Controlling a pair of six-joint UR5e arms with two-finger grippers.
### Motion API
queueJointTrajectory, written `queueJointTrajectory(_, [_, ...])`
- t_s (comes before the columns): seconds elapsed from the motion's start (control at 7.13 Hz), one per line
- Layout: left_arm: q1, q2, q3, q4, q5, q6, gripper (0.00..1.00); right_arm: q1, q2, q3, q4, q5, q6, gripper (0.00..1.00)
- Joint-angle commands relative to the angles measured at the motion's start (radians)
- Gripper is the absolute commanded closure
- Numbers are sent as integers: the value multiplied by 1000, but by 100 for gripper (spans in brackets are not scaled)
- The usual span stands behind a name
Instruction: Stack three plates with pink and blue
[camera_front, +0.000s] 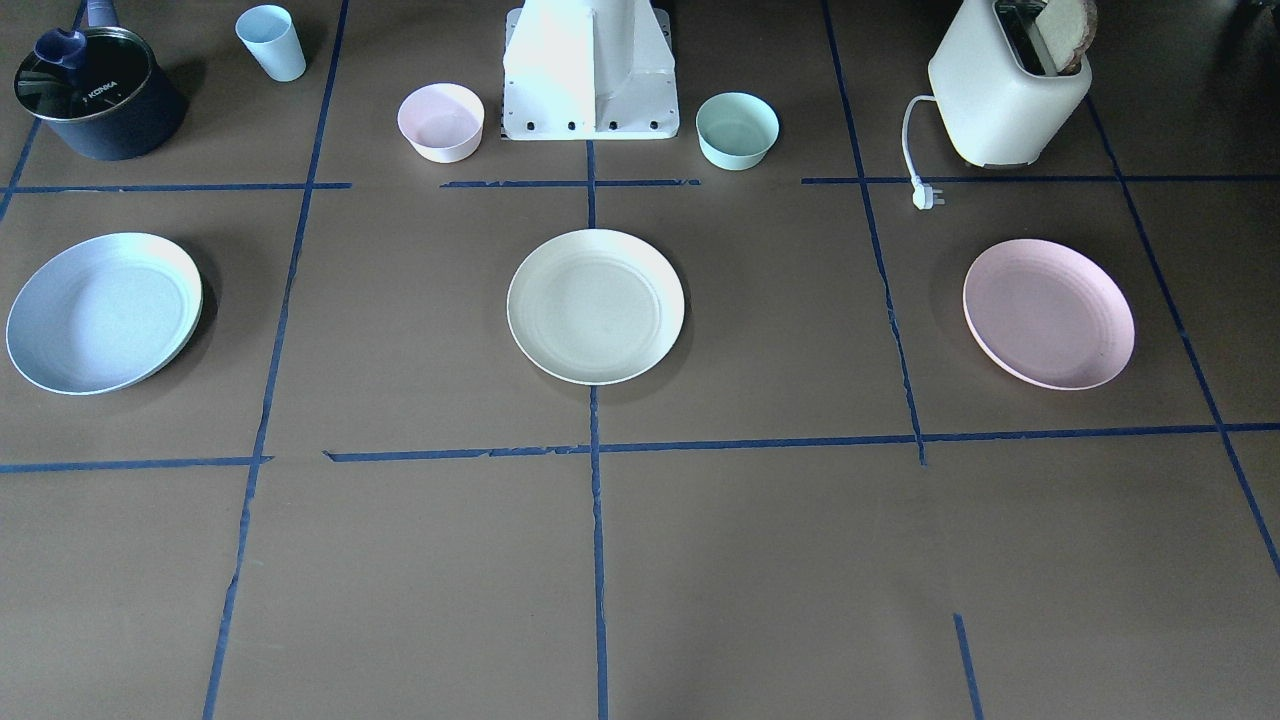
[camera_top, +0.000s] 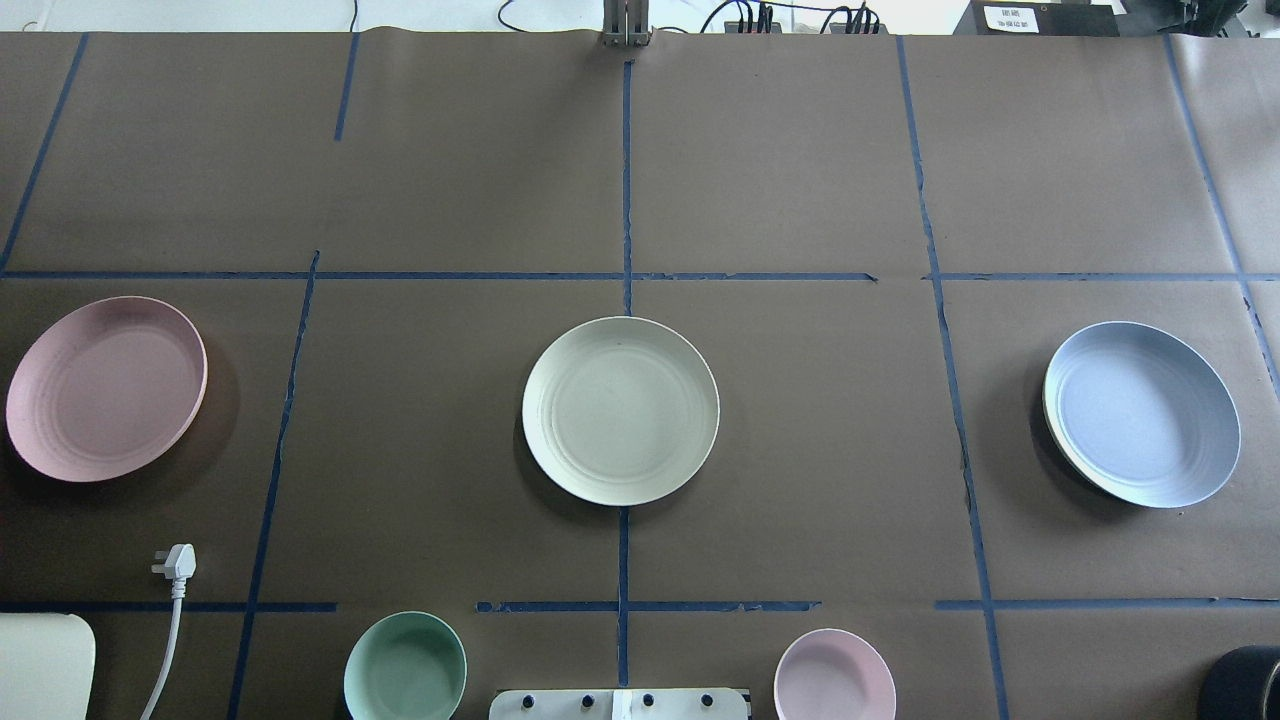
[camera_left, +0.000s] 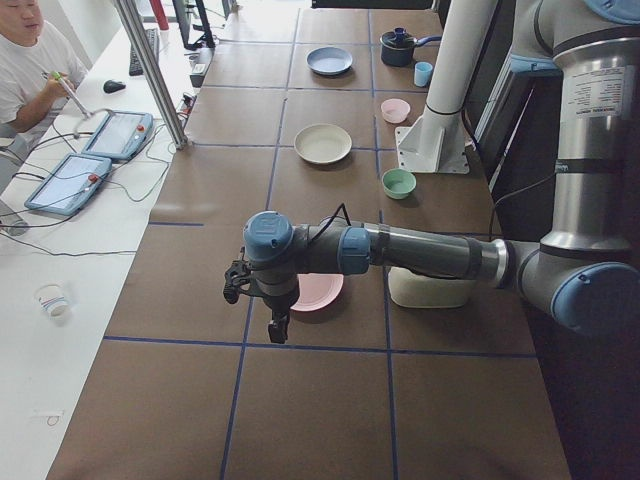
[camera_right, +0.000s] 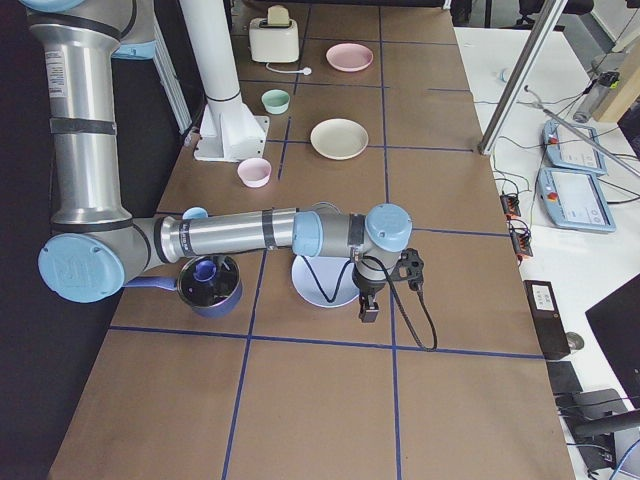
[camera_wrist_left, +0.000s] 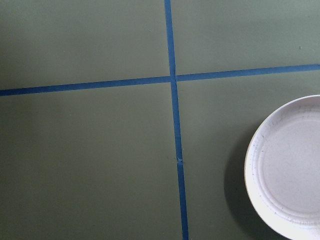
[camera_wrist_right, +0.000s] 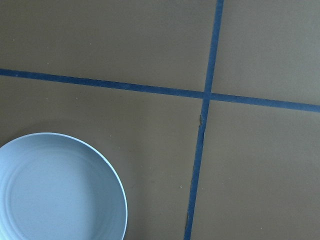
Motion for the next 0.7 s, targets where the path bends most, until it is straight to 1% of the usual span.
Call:
queueJointTrajectory(0.0, [-1, 12, -25, 2, -55, -3, 0, 3, -6, -5, 19, -19, 26, 0])
queueJointTrajectory(0.14, [2, 12, -4, -2, -51, -1, 0, 3, -6, -7, 19, -19, 26, 0])
queueJointTrajectory(0.42, [2, 17, -22, 2, -10, -1, 0, 3, -4, -11, 19, -19, 28, 0])
queueJointTrajectory(0.56, [3, 15, -12, -4, -11, -3, 0, 3, -1, -10, 19, -17, 28, 0])
